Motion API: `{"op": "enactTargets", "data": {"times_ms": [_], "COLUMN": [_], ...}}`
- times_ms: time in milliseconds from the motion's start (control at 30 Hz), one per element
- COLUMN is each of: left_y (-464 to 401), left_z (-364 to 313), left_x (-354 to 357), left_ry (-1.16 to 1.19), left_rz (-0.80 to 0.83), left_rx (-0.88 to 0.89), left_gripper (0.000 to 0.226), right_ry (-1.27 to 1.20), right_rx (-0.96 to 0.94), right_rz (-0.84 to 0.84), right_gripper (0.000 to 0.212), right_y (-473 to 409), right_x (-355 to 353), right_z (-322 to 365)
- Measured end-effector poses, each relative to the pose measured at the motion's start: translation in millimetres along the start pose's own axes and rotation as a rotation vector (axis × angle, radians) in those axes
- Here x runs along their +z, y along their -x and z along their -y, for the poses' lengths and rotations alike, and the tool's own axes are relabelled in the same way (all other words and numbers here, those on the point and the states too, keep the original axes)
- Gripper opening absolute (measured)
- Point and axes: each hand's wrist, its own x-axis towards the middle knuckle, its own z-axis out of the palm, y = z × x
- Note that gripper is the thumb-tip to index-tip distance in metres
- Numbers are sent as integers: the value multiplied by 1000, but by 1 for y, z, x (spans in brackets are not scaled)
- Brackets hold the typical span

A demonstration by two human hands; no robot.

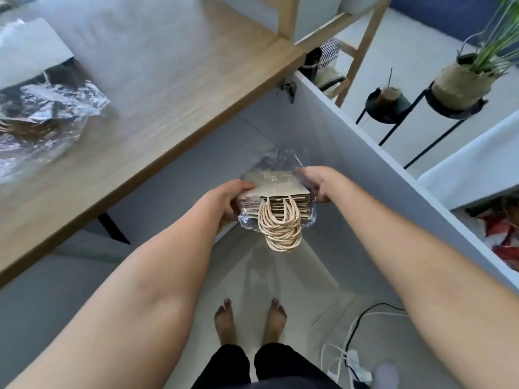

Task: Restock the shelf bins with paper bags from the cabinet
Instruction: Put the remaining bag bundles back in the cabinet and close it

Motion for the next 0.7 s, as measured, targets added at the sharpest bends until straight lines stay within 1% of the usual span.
{"op": "enactTargets", "data": {"times_ms": [67,167,200,300,400,433,500,600,700], "left_y": [-6,-18,-22,-33,-45,-49,-52,-63,-81], "left_z": [5,10,11,12,9,7,0,-11,-20], "left_x": [0,0,-1,-6,-15,-18,-21,-27,-43], "left_ry": [91,215,253,371,374,366,355,300,394], "left_rz": [-35,-85,-107,-165,-225,-229,-277,-381,-389], "left_rx": [19,27,26,68,99,106,103,96,59], "left_gripper": [22,22,22,24,21,21,30,33,31], "right_ry": [-52,-44,-44,46,40,46,54,26,91], "right_rx": [-28,-64,-58,43,52,25,-66,-232,-346], "right_rz": [37,43,54,84,75,71,47,-38,-46], "right_gripper": [34,30,30,33,29,25,22,40,39], "right_y": [-5,-17,-19,-33,-52,-59,-71,-100,-121], "right_x": [1,4,7,16,25,29,37,50,59], "right_z": [-2,1,2,7,14,18,26,42,53]}}
